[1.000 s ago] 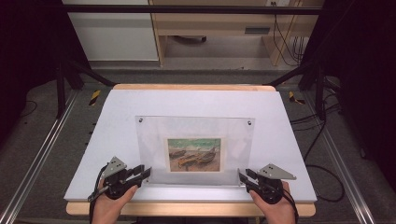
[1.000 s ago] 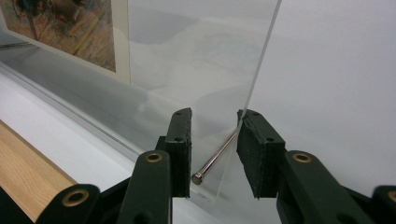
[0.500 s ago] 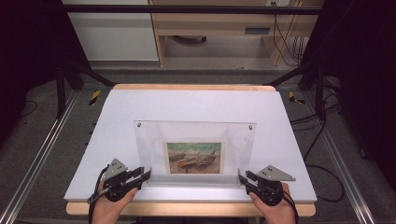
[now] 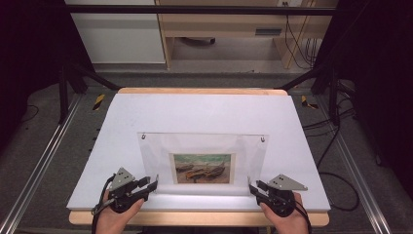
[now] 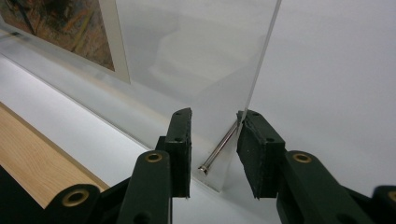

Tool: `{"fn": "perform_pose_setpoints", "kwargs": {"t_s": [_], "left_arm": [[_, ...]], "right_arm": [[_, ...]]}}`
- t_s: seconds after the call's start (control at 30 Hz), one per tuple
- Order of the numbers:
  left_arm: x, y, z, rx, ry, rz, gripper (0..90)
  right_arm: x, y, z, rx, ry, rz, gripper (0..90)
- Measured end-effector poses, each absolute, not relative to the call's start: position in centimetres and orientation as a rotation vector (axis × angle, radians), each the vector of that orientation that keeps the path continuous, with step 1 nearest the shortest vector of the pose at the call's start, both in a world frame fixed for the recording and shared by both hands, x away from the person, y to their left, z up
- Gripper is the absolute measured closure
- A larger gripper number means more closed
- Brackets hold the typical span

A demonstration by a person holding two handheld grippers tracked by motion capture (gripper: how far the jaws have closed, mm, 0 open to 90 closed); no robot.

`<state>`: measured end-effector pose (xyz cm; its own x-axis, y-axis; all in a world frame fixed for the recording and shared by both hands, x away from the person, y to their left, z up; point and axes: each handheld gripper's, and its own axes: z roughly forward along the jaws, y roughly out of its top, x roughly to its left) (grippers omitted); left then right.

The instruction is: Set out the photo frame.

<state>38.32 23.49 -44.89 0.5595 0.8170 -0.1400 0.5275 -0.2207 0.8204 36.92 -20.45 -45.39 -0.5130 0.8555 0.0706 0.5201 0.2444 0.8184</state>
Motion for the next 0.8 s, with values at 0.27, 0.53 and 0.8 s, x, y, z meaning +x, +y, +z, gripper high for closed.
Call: {"fn": "perform_pose_setpoints", "kwargs": {"t_s": [0.27, 0.53, 0.8], "left_arm": [[38.2, 23.3, -44.9, 1.917, 1.089, 0.41, 60.6], [38.2, 23.1, -44.8, 1.917, 1.072, 0.452, 39.2], [38.1, 23.5, -44.4, 1.895, 1.043, 0.474, 19.3]], "right_arm": [[36.7, -20.4, -45.5, 1.261, 2.146, 1.157, 64.8], [36.3, -20.4, -45.5, 1.254, 2.146, 1.162, 42.9], [35.8, -22.1, -45.1, 1.29, 2.052, 1.158, 19.1]]}}
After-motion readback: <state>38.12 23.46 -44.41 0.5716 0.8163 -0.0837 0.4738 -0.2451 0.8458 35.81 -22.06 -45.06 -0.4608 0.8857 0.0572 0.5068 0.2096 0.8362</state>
